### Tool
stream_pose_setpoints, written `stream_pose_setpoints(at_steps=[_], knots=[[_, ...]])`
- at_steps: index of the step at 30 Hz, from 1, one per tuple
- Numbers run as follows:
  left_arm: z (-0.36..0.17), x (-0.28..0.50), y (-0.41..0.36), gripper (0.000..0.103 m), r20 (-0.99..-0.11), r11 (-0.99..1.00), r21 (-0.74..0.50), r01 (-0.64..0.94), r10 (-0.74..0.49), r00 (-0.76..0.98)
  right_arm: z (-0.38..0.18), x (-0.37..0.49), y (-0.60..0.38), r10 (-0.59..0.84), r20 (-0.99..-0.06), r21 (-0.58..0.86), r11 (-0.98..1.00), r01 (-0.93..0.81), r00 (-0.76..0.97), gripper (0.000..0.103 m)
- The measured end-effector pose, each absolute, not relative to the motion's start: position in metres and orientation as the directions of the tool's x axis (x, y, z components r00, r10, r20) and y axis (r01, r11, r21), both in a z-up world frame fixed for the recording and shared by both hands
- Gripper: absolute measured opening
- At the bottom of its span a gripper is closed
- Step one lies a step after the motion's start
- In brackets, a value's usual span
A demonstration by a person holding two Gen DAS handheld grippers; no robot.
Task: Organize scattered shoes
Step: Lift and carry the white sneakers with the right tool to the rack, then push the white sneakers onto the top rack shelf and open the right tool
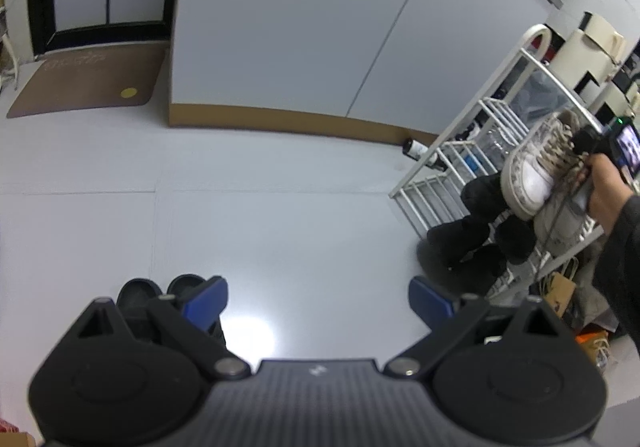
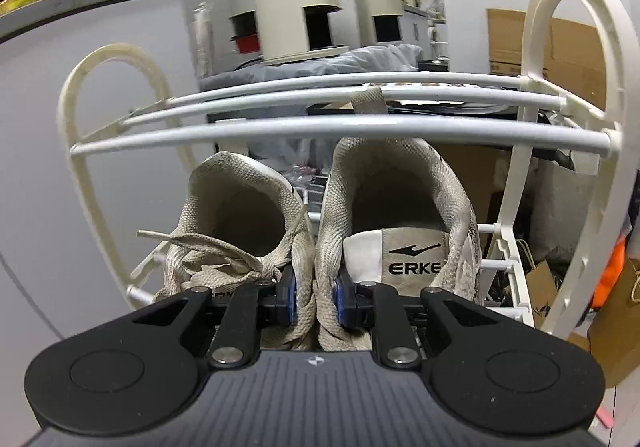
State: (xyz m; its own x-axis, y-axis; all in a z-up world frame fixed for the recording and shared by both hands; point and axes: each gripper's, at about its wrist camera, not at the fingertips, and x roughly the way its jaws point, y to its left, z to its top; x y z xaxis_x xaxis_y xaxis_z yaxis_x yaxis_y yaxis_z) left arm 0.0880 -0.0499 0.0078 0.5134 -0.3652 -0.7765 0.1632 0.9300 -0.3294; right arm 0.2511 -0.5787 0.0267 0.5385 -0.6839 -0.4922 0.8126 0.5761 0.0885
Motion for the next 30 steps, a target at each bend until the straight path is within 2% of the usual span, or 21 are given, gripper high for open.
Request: stream_pose_setpoints(at_steps=[11, 17, 20, 25, 30], knots=[[0.013, 0.085, -0.041, 0.098, -0.767, 0.928, -0.314, 0.201, -0.373, 0.522, 0.035, 0.272, -0.634, -0.745, -0.49, 0.127, 0.453, 0.882, 0.453, 0.02], [0.01, 0.089, -0.036, 0.098, -0.771, 0.929, -0.318, 0.189, -0.369, 0.519, 0.031, 0.284, -0.652, -0.765, -0.449, 0.113, 0.465, 0.878, 0.463, 0.022], [0.009, 0.092, -0.036, 0.098, -0.766, 0.918, -0.343, 0.198, -0.395, 0.507, 0.024, 0.287, -0.661, -0.754, -0.438, 0.122, 0.489, 0.864, 0.489, 0.029], [0.009, 0.093, -0.038, 0.098, -0.759, 0.912, -0.358, 0.198, -0.408, 0.507, 0.02, 0.287, -0.664, -0.733, -0.404, 0.112, 0.554, 0.825, 0.547, 0.049], [0.008, 0.091, -0.044, 0.098, -0.757, 0.905, -0.367, 0.214, -0.424, 0.498, 0.017, 0.284, -0.656, -0.725, -0.372, 0.113, 0.585, 0.803, 0.58, 0.052]])
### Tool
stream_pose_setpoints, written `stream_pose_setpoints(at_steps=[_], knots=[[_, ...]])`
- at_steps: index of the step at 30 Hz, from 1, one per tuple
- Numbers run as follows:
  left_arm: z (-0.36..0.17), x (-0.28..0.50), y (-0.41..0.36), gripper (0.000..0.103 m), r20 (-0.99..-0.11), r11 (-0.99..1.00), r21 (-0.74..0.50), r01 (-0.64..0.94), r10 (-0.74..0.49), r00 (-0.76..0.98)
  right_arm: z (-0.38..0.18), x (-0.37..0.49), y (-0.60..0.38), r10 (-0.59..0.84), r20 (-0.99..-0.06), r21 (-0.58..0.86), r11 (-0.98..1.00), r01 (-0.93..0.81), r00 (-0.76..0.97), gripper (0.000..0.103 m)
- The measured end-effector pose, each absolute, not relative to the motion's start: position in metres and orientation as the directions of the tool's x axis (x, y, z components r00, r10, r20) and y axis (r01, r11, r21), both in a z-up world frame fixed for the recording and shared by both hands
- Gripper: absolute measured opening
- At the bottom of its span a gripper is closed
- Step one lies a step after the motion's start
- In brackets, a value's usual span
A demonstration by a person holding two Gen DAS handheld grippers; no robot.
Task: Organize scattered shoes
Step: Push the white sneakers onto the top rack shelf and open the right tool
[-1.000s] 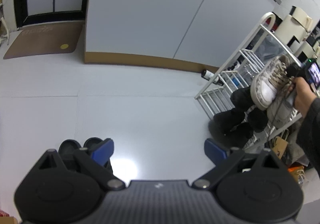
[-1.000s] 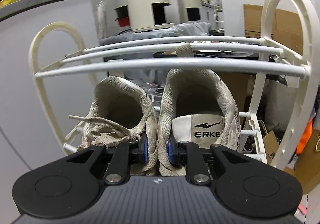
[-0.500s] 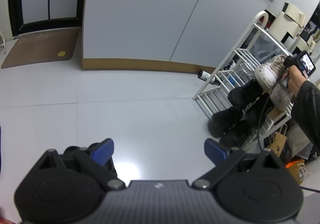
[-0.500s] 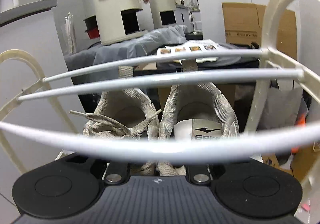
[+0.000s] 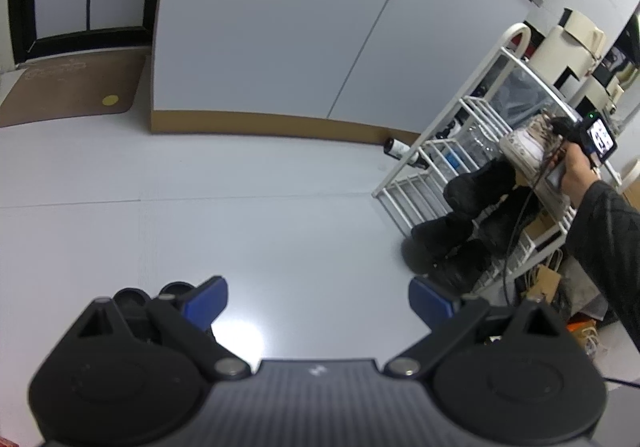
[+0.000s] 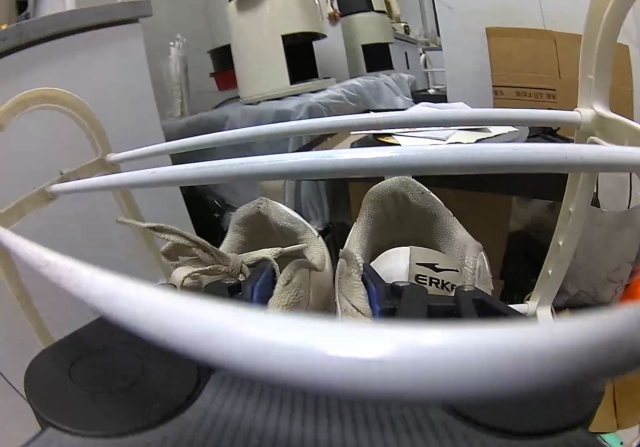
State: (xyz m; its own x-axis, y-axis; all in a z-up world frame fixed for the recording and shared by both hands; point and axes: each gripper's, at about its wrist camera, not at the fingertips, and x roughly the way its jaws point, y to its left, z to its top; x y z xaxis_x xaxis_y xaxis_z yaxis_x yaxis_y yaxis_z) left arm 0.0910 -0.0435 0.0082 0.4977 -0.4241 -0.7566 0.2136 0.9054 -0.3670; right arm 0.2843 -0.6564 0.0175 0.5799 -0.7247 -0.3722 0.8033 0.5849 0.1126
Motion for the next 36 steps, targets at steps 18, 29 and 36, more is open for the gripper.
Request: stream_pose_setpoints(at_steps=[18, 29, 36], knots=[[0.011, 0.078, -0.041, 0.099, -0.76, 0.918, -0.334, 0.215, -0.397, 0.515, 0.026, 0.262, -0.651, -0.65, -0.322, 0.233, 0.65, 0.724, 0.688, 0.07], [0.014, 0.083, -0.043, 0.099, -0.748, 0.911, -0.352, 0.217, -0.413, 0.52, 0.033, 0.274, -0.621, -0.728, -0.22, 0.017, 0.662, 0.749, 0.649, 0.08], [0.016, 0.082, -0.044, 0.099, -0.748, 0.919, -0.329, 0.216, -0.393, 0.535, 0.032, 0.265, -0.621, -0.726, -0.282, 0.072, 0.636, 0.768, 0.628, 0.081]])
